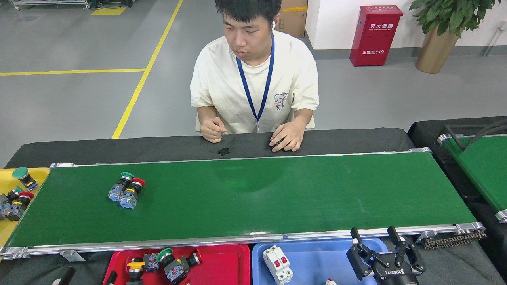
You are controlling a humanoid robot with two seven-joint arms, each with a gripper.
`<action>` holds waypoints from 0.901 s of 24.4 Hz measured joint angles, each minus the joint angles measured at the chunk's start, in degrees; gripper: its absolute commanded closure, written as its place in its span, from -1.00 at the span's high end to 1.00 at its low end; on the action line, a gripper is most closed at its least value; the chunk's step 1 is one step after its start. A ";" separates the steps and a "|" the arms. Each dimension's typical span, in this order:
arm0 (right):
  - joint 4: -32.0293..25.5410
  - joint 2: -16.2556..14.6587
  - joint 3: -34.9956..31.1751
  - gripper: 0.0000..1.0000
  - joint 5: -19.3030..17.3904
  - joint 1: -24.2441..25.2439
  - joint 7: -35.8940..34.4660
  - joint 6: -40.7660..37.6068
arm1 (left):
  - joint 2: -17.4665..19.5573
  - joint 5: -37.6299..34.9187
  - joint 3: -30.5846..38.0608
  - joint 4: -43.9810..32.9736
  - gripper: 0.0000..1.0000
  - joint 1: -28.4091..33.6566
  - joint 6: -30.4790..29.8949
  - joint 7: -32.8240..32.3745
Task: Pick switch part from conveyor to tray
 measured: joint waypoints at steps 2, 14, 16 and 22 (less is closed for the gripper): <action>0.01 -0.01 0.00 0.97 0.00 0.00 0.00 0.17 | 0.11 0.02 -0.21 0.36 1.00 -0.27 0.70 0.08; 0.03 -0.06 0.12 0.97 0.00 -1.40 -0.12 -0.01 | 11.31 2.87 -2.37 19.83 1.00 -17.26 0.67 -5.77; 0.04 -0.06 0.17 0.97 0.00 -1.40 -0.11 -0.01 | 12.85 2.96 -2.38 23.99 1.00 -20.69 0.57 -6.69; 0.07 -0.06 0.25 0.97 0.00 -1.55 -0.06 -0.04 | 16.47 2.96 -2.38 33.65 1.00 -27.37 0.70 -7.26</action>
